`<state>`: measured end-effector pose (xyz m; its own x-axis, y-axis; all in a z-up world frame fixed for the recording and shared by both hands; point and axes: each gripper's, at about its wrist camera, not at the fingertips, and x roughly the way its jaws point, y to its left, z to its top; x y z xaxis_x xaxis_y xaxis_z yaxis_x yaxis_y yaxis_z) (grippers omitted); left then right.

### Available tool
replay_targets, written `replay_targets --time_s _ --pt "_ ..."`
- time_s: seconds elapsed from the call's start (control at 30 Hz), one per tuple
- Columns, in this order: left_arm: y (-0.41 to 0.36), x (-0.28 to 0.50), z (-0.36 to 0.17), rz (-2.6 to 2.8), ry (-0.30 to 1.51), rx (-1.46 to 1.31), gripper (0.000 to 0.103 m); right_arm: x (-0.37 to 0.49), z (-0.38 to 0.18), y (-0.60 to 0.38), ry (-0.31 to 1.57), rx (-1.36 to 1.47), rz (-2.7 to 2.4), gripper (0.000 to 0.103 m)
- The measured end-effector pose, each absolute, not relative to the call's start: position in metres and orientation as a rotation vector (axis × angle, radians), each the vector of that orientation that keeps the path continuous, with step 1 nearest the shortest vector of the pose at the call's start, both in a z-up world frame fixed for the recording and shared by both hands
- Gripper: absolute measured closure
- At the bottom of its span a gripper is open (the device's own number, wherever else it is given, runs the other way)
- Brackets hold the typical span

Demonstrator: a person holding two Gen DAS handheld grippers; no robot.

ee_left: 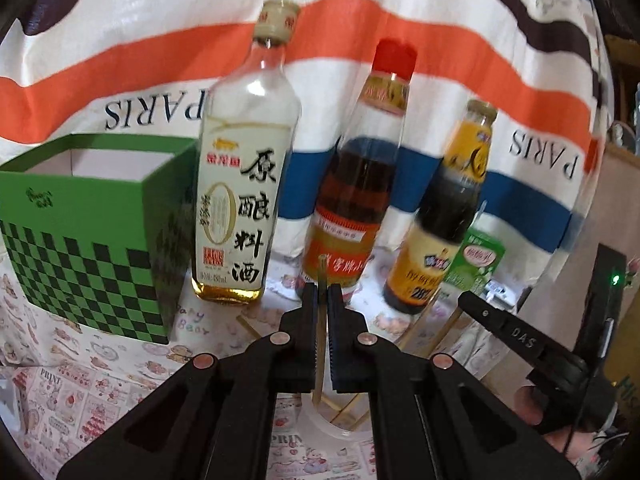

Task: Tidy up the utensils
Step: 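Lift both chopsticks over the clear cup and open both grippers to release them, then move both open grippers back down to the remaining chopsticks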

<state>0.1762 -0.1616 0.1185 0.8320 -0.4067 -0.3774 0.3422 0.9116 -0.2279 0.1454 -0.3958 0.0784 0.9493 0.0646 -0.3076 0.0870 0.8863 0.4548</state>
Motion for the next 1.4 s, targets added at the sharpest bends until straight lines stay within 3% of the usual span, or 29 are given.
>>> replay_targets --time_s 0.23,0.27,0.3,0.33,0.37,0.47,0.5,0.57,0.63,1.13,1.4 --pt "-0.166 0.186 0.104 -0.357 0.453 -0.11 0.099 0.163 0.069 -0.391 0.449 0.462 0.005 0.095" --pt "-0.165 0.184 0.103 -0.356 0.447 -0.103 0.098 0.165 0.068 -0.389 0.464 0.459 0.012 0.093" --pt "-0.164 0.182 0.104 -0.354 0.435 -0.095 0.097 0.167 0.068 -0.386 0.492 0.442 0.026 0.083" --pt "-0.163 0.179 0.105 -0.354 0.423 -0.085 0.088 0.168 0.068 -0.384 0.509 0.427 0.034 0.07" --pt "-0.162 0.175 0.107 -0.356 0.407 -0.074 0.077 0.168 0.068 -0.381 0.525 0.407 0.04 0.067" --pt "-0.157 0.162 0.115 -0.338 0.361 -0.035 0.07 0.165 0.072 -0.372 0.557 0.353 0.038 0.063" --pt "-0.155 0.158 0.118 -0.332 0.347 -0.026 0.067 0.164 0.073 -0.369 0.571 0.338 0.042 0.057" --pt "-0.148 0.148 0.126 -0.318 0.316 -0.02 0.055 0.162 0.075 -0.362 0.609 0.32 0.064 0.054" --pt "-0.14 0.138 0.132 -0.307 0.286 -0.015 0.049 0.16 0.077 -0.357 0.632 0.326 0.119 0.049" --pt "-0.055 0.048 0.143 -0.187 0.087 -0.002 0.013 0.112 0.109 -0.309 0.536 0.266 0.214 0.041" --pt "-0.033 0.044 0.108 -0.135 0.146 -0.037 0.009 0.095 0.114 -0.278 0.494 0.187 0.221 0.039"
